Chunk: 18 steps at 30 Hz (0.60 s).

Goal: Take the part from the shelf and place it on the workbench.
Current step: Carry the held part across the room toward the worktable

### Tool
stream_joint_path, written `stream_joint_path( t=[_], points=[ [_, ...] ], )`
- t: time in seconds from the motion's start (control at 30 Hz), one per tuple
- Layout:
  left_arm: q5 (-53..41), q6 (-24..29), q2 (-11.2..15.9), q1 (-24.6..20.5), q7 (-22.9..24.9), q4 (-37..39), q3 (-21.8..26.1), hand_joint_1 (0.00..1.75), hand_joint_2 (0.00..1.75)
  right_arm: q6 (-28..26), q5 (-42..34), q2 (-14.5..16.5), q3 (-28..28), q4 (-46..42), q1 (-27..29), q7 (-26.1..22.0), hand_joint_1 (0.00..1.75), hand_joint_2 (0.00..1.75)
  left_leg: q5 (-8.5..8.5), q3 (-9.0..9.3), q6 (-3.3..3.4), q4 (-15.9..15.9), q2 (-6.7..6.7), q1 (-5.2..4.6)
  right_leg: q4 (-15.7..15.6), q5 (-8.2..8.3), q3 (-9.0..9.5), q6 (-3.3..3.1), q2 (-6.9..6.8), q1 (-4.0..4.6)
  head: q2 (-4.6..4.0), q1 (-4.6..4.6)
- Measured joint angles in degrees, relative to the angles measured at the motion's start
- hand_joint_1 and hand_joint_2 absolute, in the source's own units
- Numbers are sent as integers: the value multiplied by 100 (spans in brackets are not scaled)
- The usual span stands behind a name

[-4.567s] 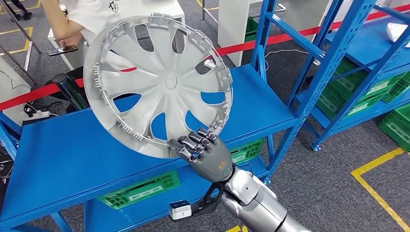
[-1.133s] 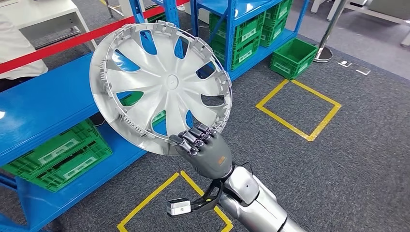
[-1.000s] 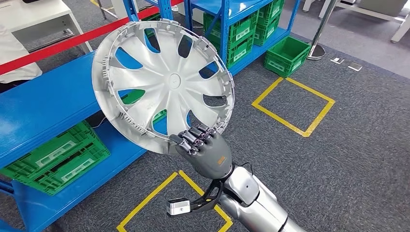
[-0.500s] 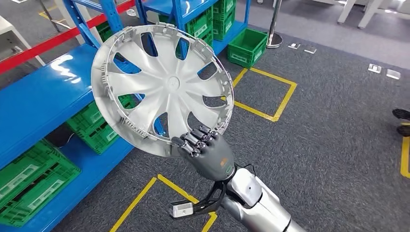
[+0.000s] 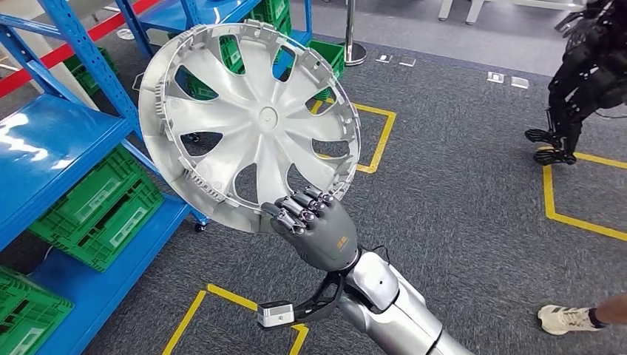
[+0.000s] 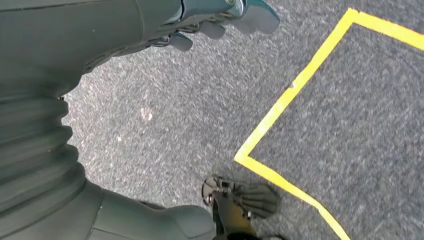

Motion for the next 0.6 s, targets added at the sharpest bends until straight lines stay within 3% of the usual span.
stream_joint_path(
  t=[0.03,0.1,0.17,0.23,0.27,0.3,0.37,0.43,0.5,0.53,0.6],
  points=[
    [10,13,-5,-5,-9,-2,2,0,175,-1,-3,0,0,-4,5,-7,175,175,51,56,-29,-106,94,16,-7,5,-13,27,-19,14,0,1],
    [26,36,-11,-9,-35,-4,7,0,175,1,-10,-1,1,-6,-15,-35,175,175,159,162,-110,-321,291,72,243,-178,-144,61,-313,67,0,22],
    [51,50,-18,5,-56,-2,21,0,175,4,-10,-2,9,-2,-42,-72,175,175,188,161,-178,-363,484,92,927,-576,-457,101,-682,63,0,43],
    [83,62,-18,34,-52,3,50,0,175,3,-3,-2,17,-2,-44,-74,175,175,170,105,-217,-311,679,101,1437,-779,-665,168,-798,27,0,45],
    [87,75,-18,45,-26,4,67,0,175,2,6,-2,19,-2,-41,-59,175,175,155,71,-239,-270,767,112,1406,-729,-617,201,-825,7,0,46],
    [81,95,-17,51,27,5,77,0,175,0,20,-2,18,-3,-37,-38,175,175,132,35,-272,-214,846,130,1155,-597,-450,235,-873,-12,0,46],
    [50,152,-3,57,210,5,91,0,175,-7,56,-1,17,-17,-16,-1,175,175,49,-45,-372,-56,975,144,446,-366,-24,272,-1114,-29,0,48],
    [27,213,19,77,421,7,103,0,175,-16,92,10,18,-59,36,16,175,175,-36,-92,-455,75,1068,127,144,-316,148,175,-1257,-17,0,29],
    [22,249,27,95,591,9,129,0,175,-20,123,23,20,-104,101,28,175,175,-73,-71,-490,114,1163,124,176,-312,124,38,-1148,-5,0,2],
    [22,256,27,96,654,9,140,0,175,-18,136,26,21,-123,134,37,175,175,-104,-60,-516,135,1152,139,174,-306,117,1,-1088,-7,0,-3],
    [32,261,24,98,734,11,157,0,175,0,168,27,22,-164,185,74,175,175,-329,-144,-569,388,908,177,159,-278,103,-61,-976,-22,0,-10]
  ],
)
